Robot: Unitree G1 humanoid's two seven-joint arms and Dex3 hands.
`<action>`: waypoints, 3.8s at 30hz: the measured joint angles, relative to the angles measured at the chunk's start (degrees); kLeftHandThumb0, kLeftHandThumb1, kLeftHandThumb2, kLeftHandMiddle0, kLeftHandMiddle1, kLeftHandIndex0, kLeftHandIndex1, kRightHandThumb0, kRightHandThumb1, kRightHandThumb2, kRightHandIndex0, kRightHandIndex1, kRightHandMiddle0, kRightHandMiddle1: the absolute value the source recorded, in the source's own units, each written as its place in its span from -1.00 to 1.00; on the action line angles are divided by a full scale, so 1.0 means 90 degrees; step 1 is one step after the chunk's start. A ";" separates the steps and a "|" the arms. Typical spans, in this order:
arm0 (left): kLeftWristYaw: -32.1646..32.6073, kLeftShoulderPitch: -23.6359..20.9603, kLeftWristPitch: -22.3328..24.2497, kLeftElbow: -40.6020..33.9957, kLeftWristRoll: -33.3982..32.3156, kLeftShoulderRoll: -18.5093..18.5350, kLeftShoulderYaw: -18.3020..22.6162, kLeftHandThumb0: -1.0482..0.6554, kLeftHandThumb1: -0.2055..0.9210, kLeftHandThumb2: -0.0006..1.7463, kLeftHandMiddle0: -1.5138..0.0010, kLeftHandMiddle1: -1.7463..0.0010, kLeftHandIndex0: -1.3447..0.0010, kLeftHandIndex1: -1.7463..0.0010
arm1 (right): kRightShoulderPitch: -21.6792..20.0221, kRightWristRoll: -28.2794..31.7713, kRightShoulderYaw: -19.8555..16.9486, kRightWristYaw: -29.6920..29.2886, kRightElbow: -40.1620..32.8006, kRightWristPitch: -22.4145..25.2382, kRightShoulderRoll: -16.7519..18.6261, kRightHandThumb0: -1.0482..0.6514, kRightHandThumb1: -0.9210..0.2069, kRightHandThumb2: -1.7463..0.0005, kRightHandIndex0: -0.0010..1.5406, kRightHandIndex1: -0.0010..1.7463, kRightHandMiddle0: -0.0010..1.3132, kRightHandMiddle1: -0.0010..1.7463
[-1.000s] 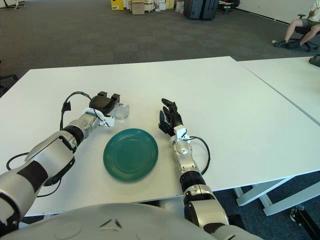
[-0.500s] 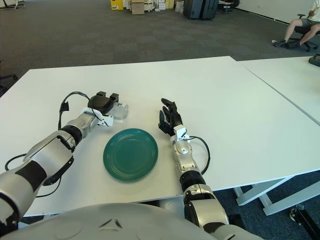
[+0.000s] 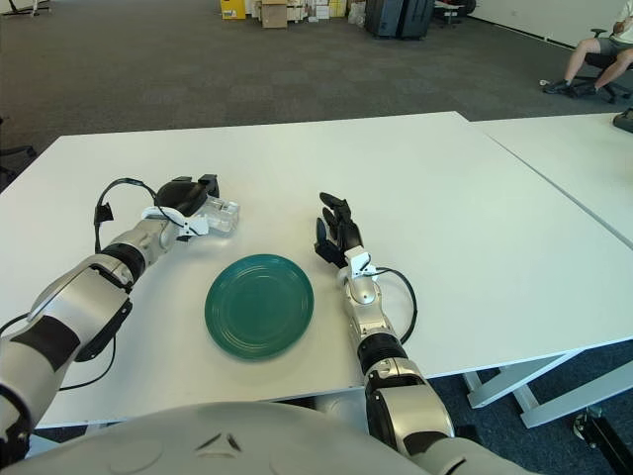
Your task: Put the bottle into the plate.
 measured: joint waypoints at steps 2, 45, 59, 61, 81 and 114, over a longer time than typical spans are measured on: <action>0.0014 -0.0049 -0.0118 -0.0010 -0.0005 0.0050 0.0036 0.23 -0.50 0.83 -0.02 -1.00 0.14 -1.00 | -0.0041 0.0001 -0.0002 0.0010 0.0073 -0.0027 -0.0006 -0.61 -1.00 0.02 -0.69 -1.00 -1.00 -0.18; 0.0945 -0.0505 -0.2709 -0.0667 0.0327 0.0390 -0.0097 0.22 -0.52 0.85 -0.03 -1.00 0.13 -1.00 | 0.0008 0.0036 -0.0016 0.0128 -0.0032 -0.0014 0.0009 -0.62 -1.00 0.03 -0.69 -1.00 -1.00 -0.20; 0.1111 -0.0387 -0.3741 -0.1825 0.0616 0.0654 -0.0311 0.23 -0.47 0.80 -0.03 -0.96 0.17 -1.00 | -0.0115 0.0032 -0.0038 -0.0002 0.0101 0.0123 0.0043 -0.61 -1.00 0.04 -0.67 -0.99 -1.00 -0.23; 0.1096 -0.0262 -0.3890 -0.2099 0.0616 0.0728 -0.0311 0.23 -0.47 0.80 -0.04 -0.96 0.17 -1.00 | -0.0112 0.0030 -0.0039 -0.0079 0.0044 0.0236 0.0071 -0.61 -1.00 0.05 -0.67 -0.99 -1.00 -0.24; -0.0149 0.0982 -0.4244 -0.3881 0.0525 0.1219 -0.0090 0.23 -0.48 0.78 -0.08 -0.89 0.17 -1.00 | 0.0188 0.0076 -0.0061 0.0002 -0.0505 0.0530 0.0150 -0.58 -1.00 0.10 -0.67 -0.99 -1.00 -0.33; -0.2093 0.2055 -0.3952 -0.5359 -0.0043 0.1263 0.0295 0.23 -0.50 0.78 -0.11 -0.84 0.15 -1.00 | 0.0219 0.0106 -0.0147 0.0124 -0.0560 0.0568 0.0156 -0.56 -1.00 0.11 -0.68 -1.00 -1.00 -0.33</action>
